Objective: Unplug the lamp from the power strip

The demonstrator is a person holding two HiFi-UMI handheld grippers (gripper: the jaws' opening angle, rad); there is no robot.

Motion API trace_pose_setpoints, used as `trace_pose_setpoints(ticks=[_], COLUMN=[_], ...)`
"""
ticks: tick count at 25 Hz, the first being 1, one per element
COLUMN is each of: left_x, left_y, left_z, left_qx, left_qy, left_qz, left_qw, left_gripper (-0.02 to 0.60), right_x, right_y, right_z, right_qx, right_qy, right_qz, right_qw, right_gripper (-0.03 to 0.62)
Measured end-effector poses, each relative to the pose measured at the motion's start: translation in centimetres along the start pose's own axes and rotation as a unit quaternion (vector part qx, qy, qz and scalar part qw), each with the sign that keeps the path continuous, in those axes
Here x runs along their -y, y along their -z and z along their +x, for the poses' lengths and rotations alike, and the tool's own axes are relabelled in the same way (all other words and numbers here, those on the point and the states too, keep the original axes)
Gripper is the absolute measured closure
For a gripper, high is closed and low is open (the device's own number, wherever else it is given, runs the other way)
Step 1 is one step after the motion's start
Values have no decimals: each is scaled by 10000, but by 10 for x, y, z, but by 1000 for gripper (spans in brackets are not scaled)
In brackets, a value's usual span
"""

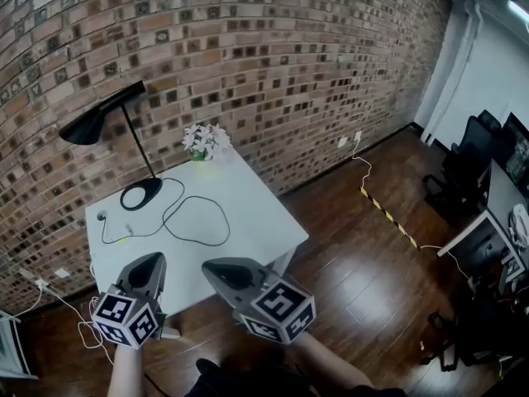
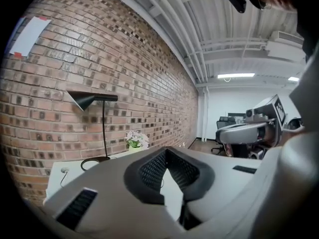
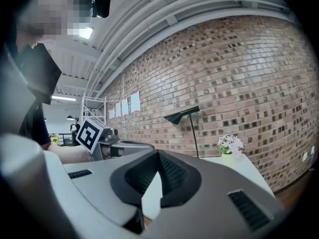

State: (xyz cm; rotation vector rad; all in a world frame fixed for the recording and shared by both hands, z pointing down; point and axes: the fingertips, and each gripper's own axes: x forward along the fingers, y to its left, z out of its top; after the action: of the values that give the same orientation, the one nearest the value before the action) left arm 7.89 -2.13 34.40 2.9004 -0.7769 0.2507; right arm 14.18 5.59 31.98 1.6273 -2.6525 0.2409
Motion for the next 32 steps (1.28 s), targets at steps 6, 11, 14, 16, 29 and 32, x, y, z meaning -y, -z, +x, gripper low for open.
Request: trace_pose_setpoints(ticks=[6, 11, 14, 16, 29, 32], left_x=[50, 91, 106, 115, 93, 74], left_y=[-8, -15, -17, -14, 0, 3], left_z=[32, 53, 62, 64, 24, 4], left_qx=[34, 9, -12, -21, 6, 66], left_qy=[219, 409, 424, 375, -388, -580], left_qz=[384, 510, 451, 439, 364, 236], left_qw=[9990, 9979, 9981, 9983, 9986, 9980], left_gripper=[583, 582, 583, 582, 582, 583], right_x=[31, 52, 62, 65, 28, 6], right_y=[6, 7, 10, 15, 11, 8], right_z=[-41, -74, -86, -92, -60, -41], right_qx=[215, 339, 314, 283, 350, 305], right_qy=[87, 171, 140, 66, -995, -1193], right_qz=[92, 111, 115, 142, 202, 115], right_qw=[9997, 9992, 9993, 9995, 9942, 9923], right_gripper=[599, 599, 599, 599, 599, 599])
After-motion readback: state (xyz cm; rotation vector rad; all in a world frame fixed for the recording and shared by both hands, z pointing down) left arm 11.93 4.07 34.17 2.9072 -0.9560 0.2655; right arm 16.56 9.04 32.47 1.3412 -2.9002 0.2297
